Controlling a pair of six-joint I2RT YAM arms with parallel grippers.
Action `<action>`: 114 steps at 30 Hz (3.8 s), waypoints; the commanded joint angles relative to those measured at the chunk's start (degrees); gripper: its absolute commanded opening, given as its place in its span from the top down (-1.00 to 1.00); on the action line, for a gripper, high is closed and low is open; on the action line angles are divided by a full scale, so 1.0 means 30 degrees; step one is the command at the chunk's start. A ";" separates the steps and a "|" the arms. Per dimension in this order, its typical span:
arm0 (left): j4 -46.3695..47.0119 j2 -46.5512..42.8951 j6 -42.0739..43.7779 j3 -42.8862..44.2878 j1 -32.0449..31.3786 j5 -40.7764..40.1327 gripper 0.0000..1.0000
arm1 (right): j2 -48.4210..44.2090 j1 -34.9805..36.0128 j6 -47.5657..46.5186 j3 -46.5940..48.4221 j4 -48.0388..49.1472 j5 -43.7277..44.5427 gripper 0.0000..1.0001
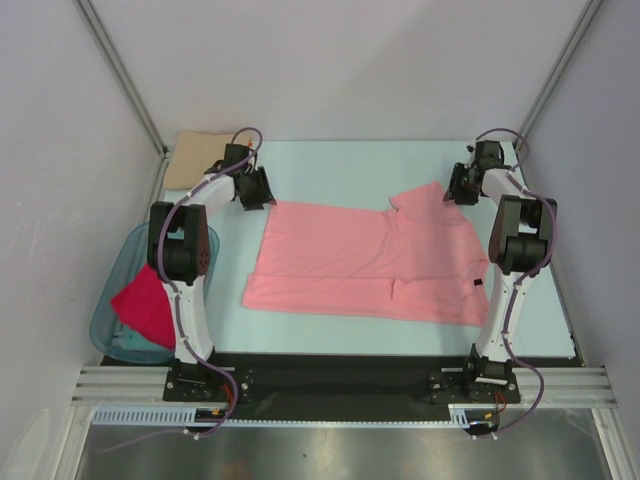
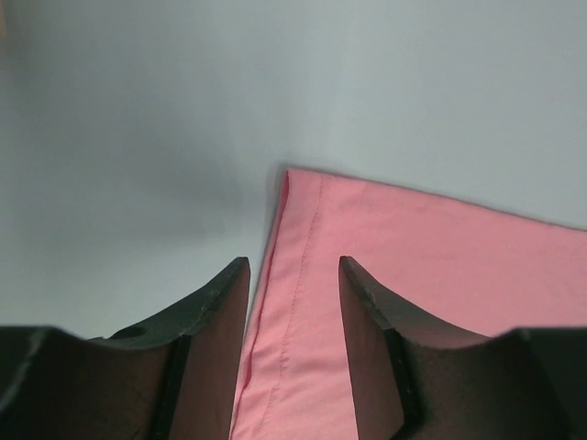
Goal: Fold and stack the t-shirts
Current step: Fold the tshirt
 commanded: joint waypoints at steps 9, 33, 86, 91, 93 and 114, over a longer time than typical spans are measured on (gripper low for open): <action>-0.0574 0.1645 0.0490 0.2632 0.0182 -0.0500 0.09 | -0.0590 -0.0147 0.0654 -0.0196 0.0004 -0.1281 0.35; -0.1277 0.3609 0.0285 0.4419 -0.0375 0.0701 0.43 | -0.0474 -0.0264 0.0976 -0.0401 0.0473 -0.1866 0.57; 0.1272 -0.3628 -0.1503 -0.1059 -0.0316 -0.0323 0.99 | -0.3464 -0.1962 0.3054 -0.2454 0.0417 -0.4793 0.46; 0.1272 -0.3247 -0.1503 -0.0561 -0.0316 -0.0207 0.99 | -0.3081 -0.2695 0.3524 -0.2276 0.0121 -0.4096 -0.10; 0.1272 -0.3071 -0.1502 -0.0502 -0.0316 -0.0119 0.99 | -0.2645 -0.3104 0.3437 -0.1927 0.0326 -0.4181 -0.18; 0.1535 -0.2718 -0.1708 -0.0735 -0.0316 0.0292 0.99 | 0.0666 -0.0853 0.1622 0.1296 -0.2631 0.1558 -0.01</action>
